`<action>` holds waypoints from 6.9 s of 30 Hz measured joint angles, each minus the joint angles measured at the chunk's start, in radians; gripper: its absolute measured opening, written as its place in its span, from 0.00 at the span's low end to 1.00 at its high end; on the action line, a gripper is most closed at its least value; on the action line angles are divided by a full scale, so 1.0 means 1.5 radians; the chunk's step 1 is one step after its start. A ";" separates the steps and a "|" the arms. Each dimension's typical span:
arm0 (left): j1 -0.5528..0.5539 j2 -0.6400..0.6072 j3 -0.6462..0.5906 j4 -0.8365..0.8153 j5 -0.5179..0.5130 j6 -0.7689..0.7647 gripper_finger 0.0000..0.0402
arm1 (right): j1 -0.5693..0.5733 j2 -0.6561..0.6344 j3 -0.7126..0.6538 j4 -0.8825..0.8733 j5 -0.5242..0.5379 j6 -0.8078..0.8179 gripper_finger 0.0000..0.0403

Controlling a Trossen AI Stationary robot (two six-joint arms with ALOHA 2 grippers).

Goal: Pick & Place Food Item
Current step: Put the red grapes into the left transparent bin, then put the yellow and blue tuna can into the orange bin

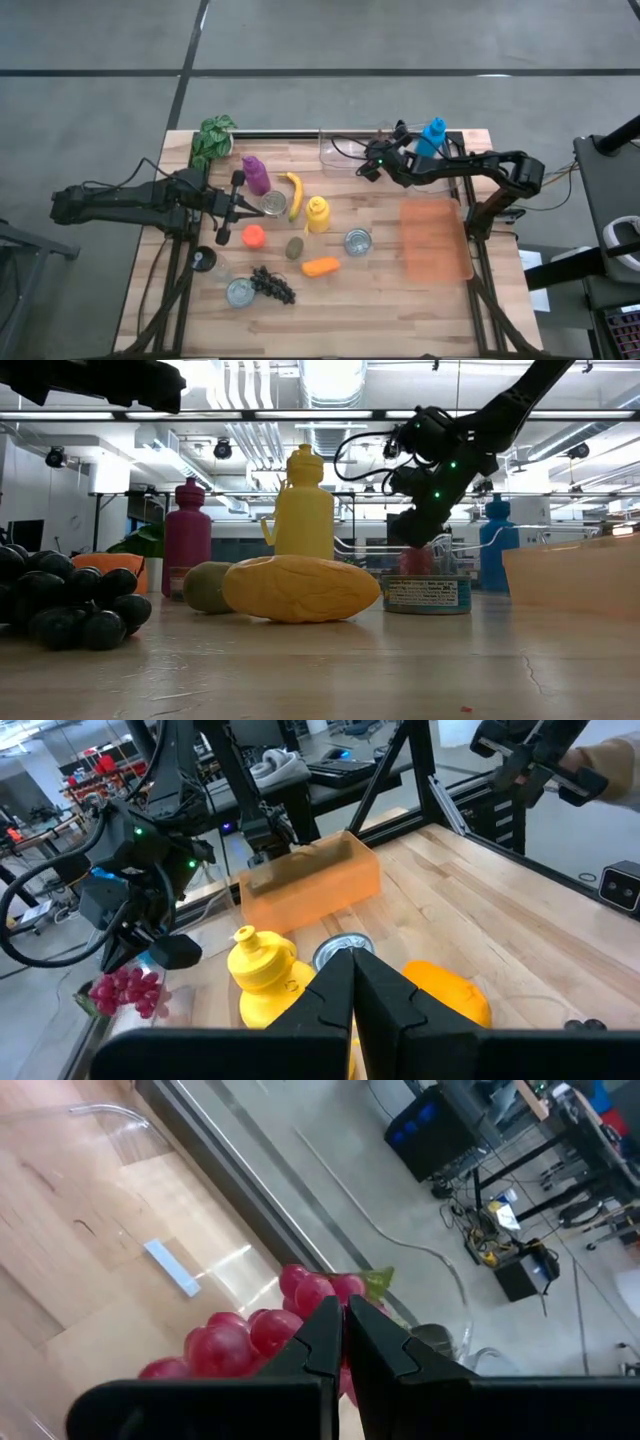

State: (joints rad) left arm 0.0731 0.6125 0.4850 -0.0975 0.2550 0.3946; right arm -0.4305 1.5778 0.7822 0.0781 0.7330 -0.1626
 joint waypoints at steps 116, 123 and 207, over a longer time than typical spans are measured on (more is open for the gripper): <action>0.000 0.000 0.000 0.000 0.000 0.000 0.02 | 0.000 -0.005 0.001 -0.029 0.017 0.008 0.32; 0.000 0.000 0.000 0.000 0.000 0.000 0.02 | 0.000 -0.005 0.001 -0.029 0.017 0.009 0.31; 0.000 0.000 0.000 0.002 -0.088 -0.001 0.02 | 0.477 -0.186 0.028 -0.030 0.004 0.126 0.02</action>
State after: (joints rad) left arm 0.0734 0.6128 0.4850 -0.0944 0.1226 0.3935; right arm 0.2854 1.2986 0.8249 0.0335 0.7386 0.0271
